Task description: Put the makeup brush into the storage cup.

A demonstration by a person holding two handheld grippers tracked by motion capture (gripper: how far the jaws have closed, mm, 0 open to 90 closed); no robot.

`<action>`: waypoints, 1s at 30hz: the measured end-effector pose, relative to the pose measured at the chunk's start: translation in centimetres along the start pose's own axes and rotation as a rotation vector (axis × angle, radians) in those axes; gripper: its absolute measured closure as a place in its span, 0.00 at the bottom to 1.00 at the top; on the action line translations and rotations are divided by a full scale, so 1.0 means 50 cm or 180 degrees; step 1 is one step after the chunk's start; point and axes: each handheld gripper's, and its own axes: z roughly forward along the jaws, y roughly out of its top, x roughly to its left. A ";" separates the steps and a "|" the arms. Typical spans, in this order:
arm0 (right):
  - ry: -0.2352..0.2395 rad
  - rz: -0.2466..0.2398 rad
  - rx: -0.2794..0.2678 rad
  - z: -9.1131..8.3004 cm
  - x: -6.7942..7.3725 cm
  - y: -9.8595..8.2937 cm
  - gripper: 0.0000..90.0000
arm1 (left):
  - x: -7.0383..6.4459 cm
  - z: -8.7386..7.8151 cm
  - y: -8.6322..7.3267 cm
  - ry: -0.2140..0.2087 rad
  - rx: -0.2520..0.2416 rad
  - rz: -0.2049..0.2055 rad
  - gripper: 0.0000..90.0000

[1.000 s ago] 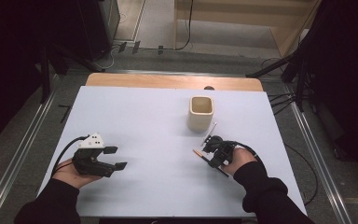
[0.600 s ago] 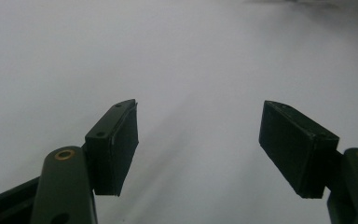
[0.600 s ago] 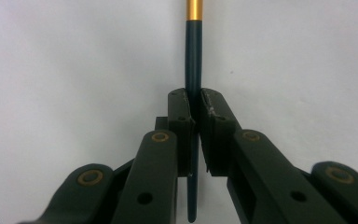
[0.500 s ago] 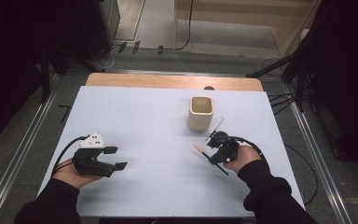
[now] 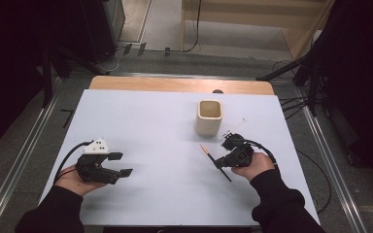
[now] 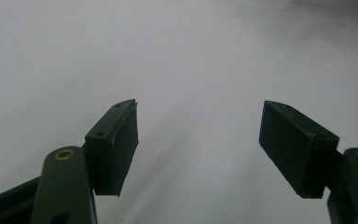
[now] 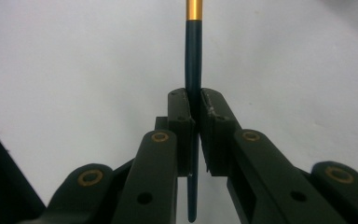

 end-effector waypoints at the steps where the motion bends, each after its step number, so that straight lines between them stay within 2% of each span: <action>1: 0.0065 0.0014 -0.0066 0.000 -0.002 -0.002 0.94 | 0.000 0.000 0.000 0.0000 0.0001 -0.0004 0.32; 2: 0.0151 0.0055 -0.0152 -0.002 -0.004 -0.005 0.94 | 0.000 0.001 0.000 0.0000 0.0003 -0.0009 0.32; 7: 0.0223 0.0081 -0.0283 0.000 -0.004 -0.007 0.94 | 0.000 0.003 0.003 -0.0025 0.0017 -0.0025 0.32; 10: 0.0332 0.0095 -0.0364 0.004 -0.006 -0.004 0.94 | -0.001 0.008 0.006 -0.0041 0.0022 -0.0050 0.32; 19: 0.0521 0.0154 -0.0534 0.011 0.008 -0.001 0.94 | -0.007 0.022 0.022 -0.0165 0.0022 -0.0099 0.32; 21: 0.0533 0.0129 -0.0565 0.012 0.011 -0.001 0.94 | -0.009 0.023 0.027 -0.0228 -0.0023 -0.0134 0.32; 26: 0.0564 0.0069 -0.0668 0.013 0.021 -0.001 0.94 | -0.017 0.027 0.038 -0.0274 -0.0052 -0.0099 0.32; 30: 0.0570 0.0050 -0.0754 0.013 0.030 0.001 0.94 | -0.020 0.034 0.047 -0.0323 -0.0071 -0.0122 0.32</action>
